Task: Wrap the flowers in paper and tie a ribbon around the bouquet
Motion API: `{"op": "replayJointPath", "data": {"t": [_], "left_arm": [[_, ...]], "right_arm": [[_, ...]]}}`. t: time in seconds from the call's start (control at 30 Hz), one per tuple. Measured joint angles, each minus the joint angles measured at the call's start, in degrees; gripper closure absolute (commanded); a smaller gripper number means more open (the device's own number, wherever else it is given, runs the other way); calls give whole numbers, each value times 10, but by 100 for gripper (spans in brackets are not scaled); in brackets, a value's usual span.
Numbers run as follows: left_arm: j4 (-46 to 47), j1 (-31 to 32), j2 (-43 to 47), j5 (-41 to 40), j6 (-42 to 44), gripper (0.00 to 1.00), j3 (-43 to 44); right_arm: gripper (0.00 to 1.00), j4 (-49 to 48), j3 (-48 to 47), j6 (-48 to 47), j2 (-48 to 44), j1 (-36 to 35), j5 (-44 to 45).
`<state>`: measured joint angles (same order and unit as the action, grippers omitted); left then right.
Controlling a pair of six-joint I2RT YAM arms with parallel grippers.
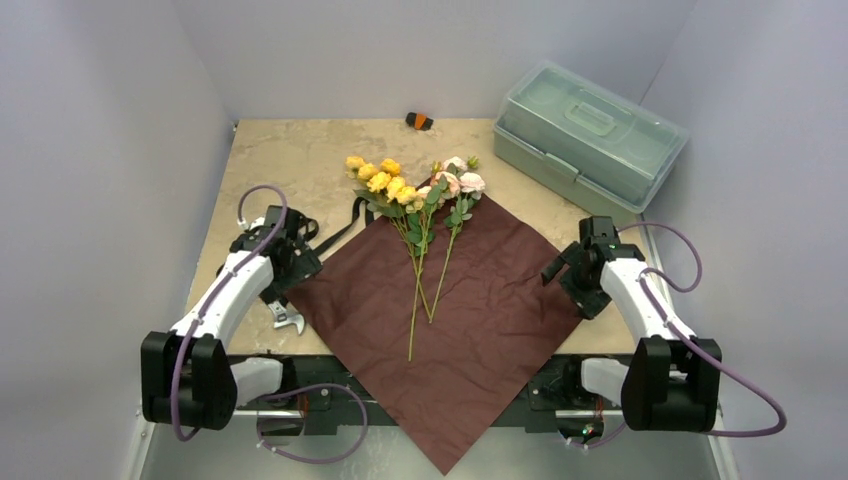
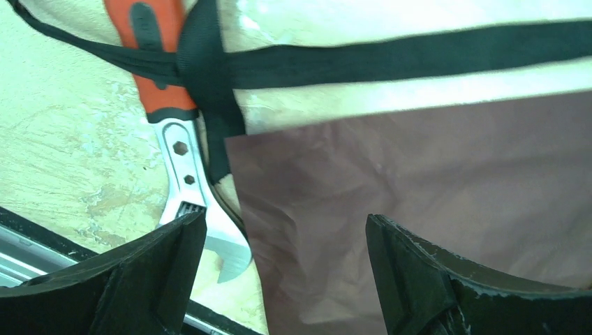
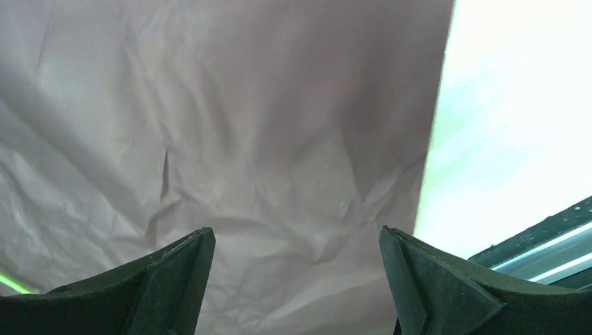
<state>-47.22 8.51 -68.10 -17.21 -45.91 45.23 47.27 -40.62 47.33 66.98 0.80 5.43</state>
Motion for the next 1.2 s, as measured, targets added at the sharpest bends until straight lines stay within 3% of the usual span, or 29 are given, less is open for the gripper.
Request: {"op": "replayJointPath", "data": {"t": [0.2, 0.37, 0.5, 0.6, 0.83, 1.0, 1.13, 1.2], "left_arm": [[43, -86, -20, 42, 4, 9, -32], [91, -100, -38, 68, 6, 11, -70], [103, -104, -43, 68, 12, 17, -76], [105, -107, -48, 68, 19, 25, -76], [99, -113, -53, 48, 39, 70, -85], [103, -117, -53, 37, 51, 89, -90], [141, -118, -53, 47, 52, 100, -93], [182, -118, -53, 62, 50, 100, -95]], "right_arm": [[1, -37, 0, -18, 25, 62, 16], [2, -78, 4, -46, 71, 107, 14], [9, -110, 5, -61, 105, 120, 10], [24, -115, 2, -72, 122, 120, 11], [67, -109, -8, -92, 144, 124, 14], [86, -119, -23, -100, 163, 124, 4], [95, -125, -28, -103, 170, 124, -7], [99, -125, -31, -103, 175, 124, -10]]}}
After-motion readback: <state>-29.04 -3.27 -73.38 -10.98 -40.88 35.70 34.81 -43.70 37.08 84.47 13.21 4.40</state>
